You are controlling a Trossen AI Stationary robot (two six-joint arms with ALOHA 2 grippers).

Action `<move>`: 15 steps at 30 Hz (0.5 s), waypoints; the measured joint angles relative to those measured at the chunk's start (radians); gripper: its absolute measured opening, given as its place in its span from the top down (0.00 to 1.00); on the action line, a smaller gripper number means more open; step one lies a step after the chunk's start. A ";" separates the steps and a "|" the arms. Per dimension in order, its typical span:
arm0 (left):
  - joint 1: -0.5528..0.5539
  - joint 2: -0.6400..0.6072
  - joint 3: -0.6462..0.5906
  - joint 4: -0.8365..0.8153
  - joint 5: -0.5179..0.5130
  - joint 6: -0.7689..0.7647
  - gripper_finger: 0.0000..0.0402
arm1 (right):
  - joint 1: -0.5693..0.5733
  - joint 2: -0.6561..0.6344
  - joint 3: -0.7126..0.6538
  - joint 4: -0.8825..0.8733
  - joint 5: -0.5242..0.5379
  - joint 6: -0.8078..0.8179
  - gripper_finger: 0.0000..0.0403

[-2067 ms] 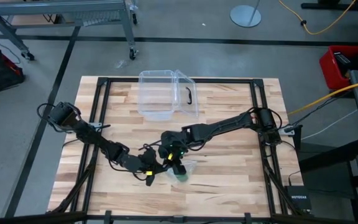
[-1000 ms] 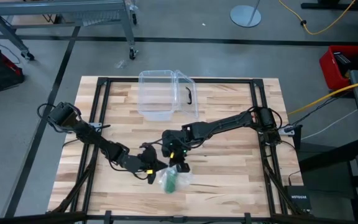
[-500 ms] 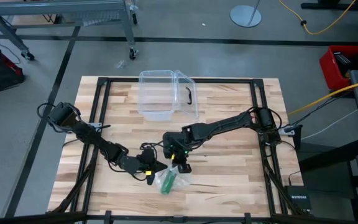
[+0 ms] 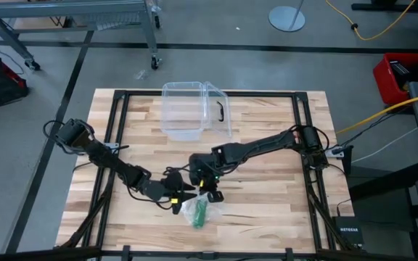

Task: Roll bandage
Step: Close the transparent zip bag

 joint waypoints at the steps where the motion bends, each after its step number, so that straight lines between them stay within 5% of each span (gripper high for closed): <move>1: 0.003 0.000 0.000 0.000 0.000 0.000 0.61 | 0.000 0.000 0.012 -0.007 0.001 -0.002 0.95; 9: 0.014 -0.001 0.000 0.000 0.000 0.031 0.59 | 0.000 -0.001 0.047 -0.035 0.038 -0.023 0.95; 15: 0.014 -0.001 0.000 -0.001 0.001 0.070 0.74 | 0.000 -0.001 0.047 -0.043 0.044 -0.023 0.95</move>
